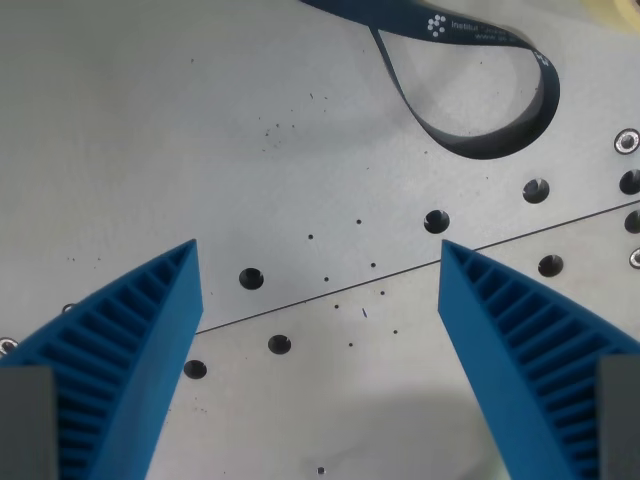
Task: Move in base positive y
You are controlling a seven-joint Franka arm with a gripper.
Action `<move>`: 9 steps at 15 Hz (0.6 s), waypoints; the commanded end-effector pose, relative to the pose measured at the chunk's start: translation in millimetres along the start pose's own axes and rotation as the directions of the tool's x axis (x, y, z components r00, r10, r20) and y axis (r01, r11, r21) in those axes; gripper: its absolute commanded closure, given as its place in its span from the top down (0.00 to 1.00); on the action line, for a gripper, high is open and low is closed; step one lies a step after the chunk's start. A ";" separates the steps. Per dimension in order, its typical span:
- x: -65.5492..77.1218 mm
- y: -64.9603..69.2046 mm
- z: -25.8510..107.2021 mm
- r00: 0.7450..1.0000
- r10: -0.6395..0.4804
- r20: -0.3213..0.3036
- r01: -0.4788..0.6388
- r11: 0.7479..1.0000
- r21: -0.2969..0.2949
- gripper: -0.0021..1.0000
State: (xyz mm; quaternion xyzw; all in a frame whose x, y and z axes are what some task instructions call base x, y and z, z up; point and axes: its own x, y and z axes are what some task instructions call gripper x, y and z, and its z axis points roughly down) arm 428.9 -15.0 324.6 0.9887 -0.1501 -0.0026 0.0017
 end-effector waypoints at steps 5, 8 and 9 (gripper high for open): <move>-14.8 -25.0 -2.0 1.000 0.000 -0.005 0.000 1.000 0.001 1.00; -23.4 -40.0 -1.8 1.000 0.000 -0.005 0.000 1.000 0.001 1.00; -26.3 -45.0 -1.8 1.000 0.000 -0.005 0.000 1.000 0.001 1.00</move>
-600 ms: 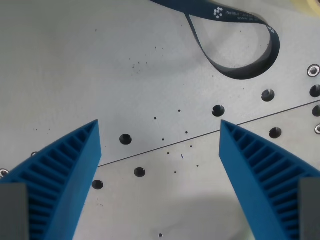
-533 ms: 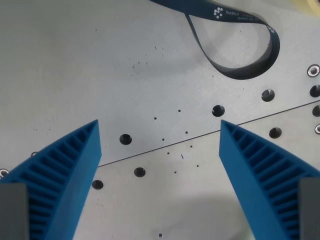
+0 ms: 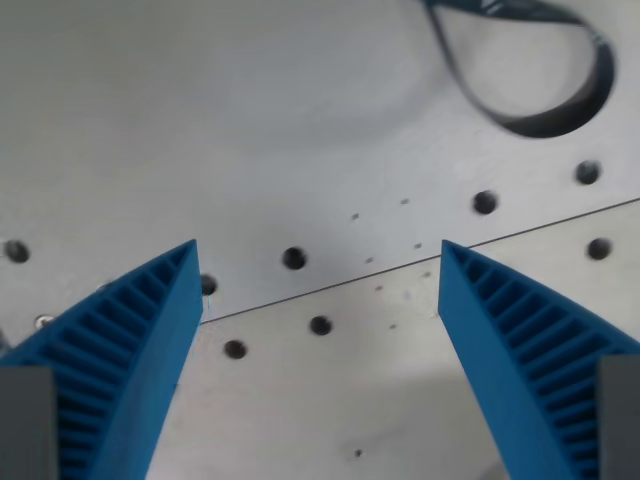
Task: Move in base positive y
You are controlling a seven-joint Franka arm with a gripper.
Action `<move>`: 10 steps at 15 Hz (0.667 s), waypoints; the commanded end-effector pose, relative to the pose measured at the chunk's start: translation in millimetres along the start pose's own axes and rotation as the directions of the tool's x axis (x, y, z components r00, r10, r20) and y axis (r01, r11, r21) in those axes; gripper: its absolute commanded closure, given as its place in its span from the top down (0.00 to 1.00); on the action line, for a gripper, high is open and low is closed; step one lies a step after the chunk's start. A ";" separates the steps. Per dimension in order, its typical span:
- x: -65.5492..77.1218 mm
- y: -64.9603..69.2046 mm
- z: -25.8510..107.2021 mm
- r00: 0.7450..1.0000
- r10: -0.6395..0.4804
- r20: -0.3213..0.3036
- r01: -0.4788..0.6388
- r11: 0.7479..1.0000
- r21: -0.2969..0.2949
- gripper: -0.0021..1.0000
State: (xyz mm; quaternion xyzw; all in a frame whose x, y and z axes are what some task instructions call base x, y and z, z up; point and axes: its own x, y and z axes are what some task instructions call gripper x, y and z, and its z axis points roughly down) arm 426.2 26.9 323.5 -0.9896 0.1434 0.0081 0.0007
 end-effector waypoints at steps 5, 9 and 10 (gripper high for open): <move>-25.0 -31.1 -2.2 1.000 0.014 -0.016 -0.014 1.000 -0.002 1.00; -35.9 -51.2 -1.9 1.000 0.014 -0.016 -0.014 1.000 -0.002 1.00; -38.6 -56.3 -1.9 1.000 0.014 -0.016 -0.014 1.000 -0.002 1.00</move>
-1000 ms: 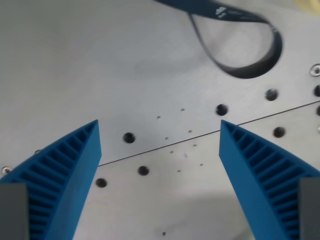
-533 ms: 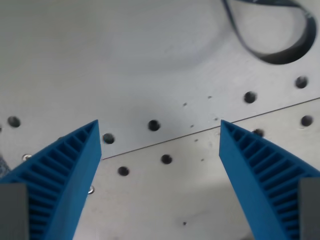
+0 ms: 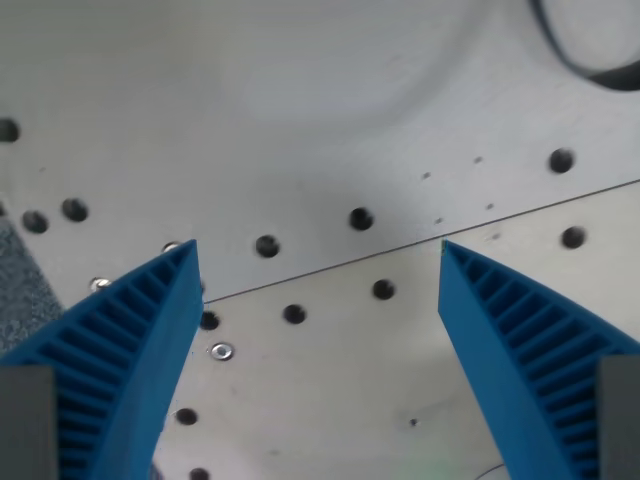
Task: Move in base positive y
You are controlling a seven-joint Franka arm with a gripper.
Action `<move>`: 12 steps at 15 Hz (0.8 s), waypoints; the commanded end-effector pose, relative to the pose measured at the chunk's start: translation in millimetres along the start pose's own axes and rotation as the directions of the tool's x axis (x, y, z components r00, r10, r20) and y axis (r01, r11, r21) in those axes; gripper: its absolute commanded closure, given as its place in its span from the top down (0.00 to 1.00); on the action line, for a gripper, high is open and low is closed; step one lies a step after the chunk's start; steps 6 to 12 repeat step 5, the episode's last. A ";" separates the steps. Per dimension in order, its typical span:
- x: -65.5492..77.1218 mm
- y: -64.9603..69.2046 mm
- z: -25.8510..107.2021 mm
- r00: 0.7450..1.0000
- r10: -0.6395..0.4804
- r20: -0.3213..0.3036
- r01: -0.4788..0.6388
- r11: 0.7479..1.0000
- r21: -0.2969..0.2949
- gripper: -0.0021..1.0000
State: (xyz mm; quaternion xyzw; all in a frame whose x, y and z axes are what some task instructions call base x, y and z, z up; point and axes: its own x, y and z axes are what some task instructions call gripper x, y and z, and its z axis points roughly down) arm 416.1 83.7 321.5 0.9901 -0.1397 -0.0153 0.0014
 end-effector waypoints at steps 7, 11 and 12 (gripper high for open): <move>-26.0 -30.0 -3.8 0.999 0.022 -0.030 -0.022 1.000 0.005 1.00; -26.0 -30.0 -3.8 0.999 0.022 -0.030 -0.022 1.000 0.005 1.00; -26.0 -30.0 -3.8 0.999 0.022 -0.030 -0.022 1.000 0.005 1.00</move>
